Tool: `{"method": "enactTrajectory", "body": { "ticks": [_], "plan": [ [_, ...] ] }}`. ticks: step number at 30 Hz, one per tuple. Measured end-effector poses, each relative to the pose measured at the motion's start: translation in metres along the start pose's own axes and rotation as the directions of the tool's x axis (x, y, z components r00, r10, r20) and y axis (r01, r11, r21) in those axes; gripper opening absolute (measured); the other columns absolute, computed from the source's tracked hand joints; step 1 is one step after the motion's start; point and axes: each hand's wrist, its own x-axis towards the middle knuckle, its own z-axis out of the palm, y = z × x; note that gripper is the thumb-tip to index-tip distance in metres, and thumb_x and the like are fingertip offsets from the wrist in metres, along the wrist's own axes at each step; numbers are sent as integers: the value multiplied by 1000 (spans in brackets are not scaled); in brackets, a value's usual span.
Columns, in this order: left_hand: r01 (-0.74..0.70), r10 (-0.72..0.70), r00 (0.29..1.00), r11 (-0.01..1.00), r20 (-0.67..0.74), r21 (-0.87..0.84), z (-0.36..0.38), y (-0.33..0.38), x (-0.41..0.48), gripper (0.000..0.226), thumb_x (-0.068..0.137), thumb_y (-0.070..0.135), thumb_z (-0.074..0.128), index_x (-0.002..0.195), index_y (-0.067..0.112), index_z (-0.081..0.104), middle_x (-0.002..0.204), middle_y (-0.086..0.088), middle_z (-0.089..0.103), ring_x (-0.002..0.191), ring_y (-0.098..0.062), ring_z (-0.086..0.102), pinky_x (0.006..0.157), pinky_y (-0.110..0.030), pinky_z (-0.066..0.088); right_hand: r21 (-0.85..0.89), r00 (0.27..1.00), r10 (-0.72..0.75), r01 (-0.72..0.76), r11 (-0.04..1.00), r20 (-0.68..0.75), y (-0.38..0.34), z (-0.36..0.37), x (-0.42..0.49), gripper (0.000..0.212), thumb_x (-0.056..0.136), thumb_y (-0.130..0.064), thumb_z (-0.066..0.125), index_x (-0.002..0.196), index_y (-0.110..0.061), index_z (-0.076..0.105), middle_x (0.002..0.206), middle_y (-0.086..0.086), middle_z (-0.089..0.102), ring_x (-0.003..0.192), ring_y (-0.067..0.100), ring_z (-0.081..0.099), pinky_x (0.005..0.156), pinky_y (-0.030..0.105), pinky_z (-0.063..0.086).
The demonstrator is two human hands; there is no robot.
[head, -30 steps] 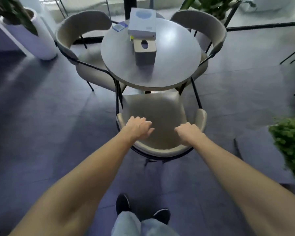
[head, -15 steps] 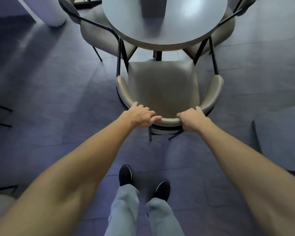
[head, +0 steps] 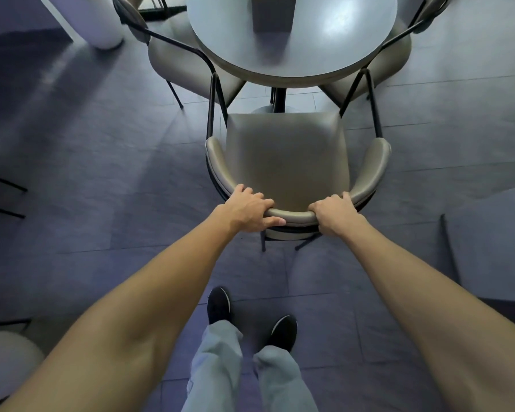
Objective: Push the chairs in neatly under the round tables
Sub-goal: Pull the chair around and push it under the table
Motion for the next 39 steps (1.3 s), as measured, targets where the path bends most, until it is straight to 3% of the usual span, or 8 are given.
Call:
{"method": "enactTrajectory", "body": {
  "ticks": [24,28,32,39],
  "plan": [
    [34,-33,999,998,24,-48,5,16,-18,79,88,81,17,128,26,56,123,-3,62,112,-27,54,103,-43,32,-6,999,-41,41,999,-12,-3,13,-19,33,85,-16,53,115,-26,61,113,0,68,112,27,57,100,45,33],
    [34,-31,999,998,43,-59,-3,19,-22,71,94,73,22,133,23,53,127,-6,59,117,-29,53,104,-44,34,-6,996,-63,62,998,-62,-2,13,-29,36,84,-19,53,120,-23,59,116,1,66,112,27,58,99,42,34],
    [33,-22,991,996,134,-80,-33,19,-27,62,94,67,40,136,23,51,130,-8,53,119,-30,49,100,-44,41,105,998,-42,46,993,-48,2,-12,-46,38,84,-14,56,121,-22,58,119,2,63,113,28,58,95,40,40],
    [-18,18,998,1000,-66,8,-140,20,-29,56,96,59,47,137,21,50,131,-11,48,119,-31,48,94,-47,46,144,984,127,-109,984,-122,43,-92,-96,45,89,-16,57,133,-20,52,126,9,57,119,33,52,94,45,44]
  ]
}}
